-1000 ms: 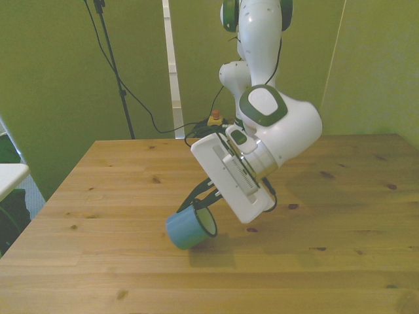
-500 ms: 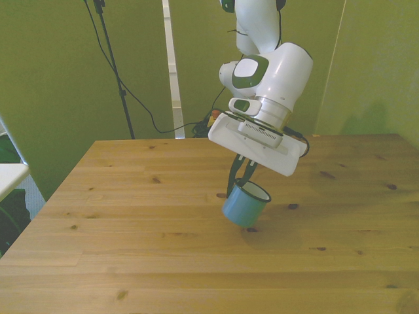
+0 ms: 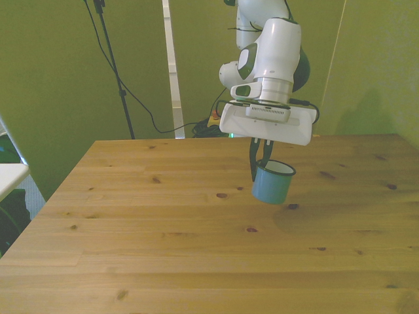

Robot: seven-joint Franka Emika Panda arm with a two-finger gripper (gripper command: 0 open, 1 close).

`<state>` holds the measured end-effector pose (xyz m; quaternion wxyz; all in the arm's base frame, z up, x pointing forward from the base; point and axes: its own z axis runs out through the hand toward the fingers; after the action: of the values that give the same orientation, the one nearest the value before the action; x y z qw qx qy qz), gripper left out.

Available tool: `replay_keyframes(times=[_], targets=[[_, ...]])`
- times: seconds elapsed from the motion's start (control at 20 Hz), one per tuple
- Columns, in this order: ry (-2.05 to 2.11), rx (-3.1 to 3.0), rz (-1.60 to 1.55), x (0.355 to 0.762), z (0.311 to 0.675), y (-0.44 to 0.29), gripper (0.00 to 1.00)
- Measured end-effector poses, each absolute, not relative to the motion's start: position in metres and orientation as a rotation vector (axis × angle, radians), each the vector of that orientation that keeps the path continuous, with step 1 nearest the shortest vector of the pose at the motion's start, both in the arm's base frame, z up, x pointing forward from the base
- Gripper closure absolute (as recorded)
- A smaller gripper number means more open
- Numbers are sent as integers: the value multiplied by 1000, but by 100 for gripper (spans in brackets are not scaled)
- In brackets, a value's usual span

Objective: Flip the mug upright

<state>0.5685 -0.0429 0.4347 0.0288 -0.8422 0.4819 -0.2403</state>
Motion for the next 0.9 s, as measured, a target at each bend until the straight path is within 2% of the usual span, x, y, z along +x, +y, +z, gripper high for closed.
replay_keyframes(times=[0.35,0.9], targets=[[1425,-2621,-545,554,414,-42,100],[1450,-2656,-462,554,382,-46,100]])
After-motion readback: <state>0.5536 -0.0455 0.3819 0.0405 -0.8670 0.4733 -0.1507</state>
